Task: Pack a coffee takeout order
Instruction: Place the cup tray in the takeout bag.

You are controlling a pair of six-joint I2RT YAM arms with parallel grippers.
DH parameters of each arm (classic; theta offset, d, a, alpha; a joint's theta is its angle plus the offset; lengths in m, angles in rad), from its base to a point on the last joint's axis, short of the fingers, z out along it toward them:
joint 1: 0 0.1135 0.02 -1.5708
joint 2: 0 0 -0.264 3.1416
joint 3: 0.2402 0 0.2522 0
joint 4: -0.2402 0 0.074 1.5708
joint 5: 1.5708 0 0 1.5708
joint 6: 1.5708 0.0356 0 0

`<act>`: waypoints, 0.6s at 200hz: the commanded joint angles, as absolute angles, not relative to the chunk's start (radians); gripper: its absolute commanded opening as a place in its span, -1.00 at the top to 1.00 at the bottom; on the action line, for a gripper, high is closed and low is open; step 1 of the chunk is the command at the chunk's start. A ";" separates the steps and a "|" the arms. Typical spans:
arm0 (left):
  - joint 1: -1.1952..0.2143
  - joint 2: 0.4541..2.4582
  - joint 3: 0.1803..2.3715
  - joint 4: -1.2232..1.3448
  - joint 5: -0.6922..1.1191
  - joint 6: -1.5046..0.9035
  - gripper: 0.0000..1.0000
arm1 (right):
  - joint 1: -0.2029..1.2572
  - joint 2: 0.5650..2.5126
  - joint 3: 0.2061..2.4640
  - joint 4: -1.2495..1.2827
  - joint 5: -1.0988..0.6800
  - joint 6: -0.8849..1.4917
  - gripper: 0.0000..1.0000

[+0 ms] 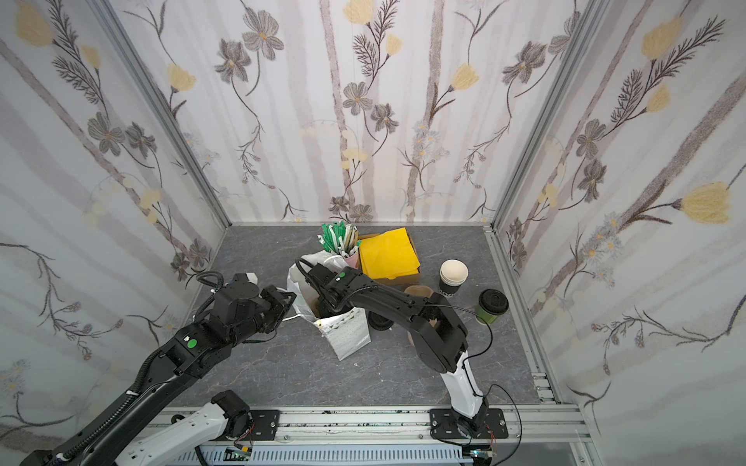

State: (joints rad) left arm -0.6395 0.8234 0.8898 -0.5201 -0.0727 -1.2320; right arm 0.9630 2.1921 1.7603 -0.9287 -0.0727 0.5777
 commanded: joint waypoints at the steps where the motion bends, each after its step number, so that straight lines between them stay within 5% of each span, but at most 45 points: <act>1: -0.639 0.834 0.892 -0.503 -0.063 -1.200 0.98 | 0.964 2.168 1.796 -0.939 -0.038 0.603 -0.18; 120: -0.637 0.849 0.913 -0.520 -0.044 -1.125 0.99 | 0.969 2.049 1.835 -0.882 -0.068 0.669 -0.20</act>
State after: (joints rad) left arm -0.6395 0.8509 0.9051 -0.5209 -0.0292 -1.1481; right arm 0.9665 2.0735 1.8183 -0.9314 -0.0467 0.6445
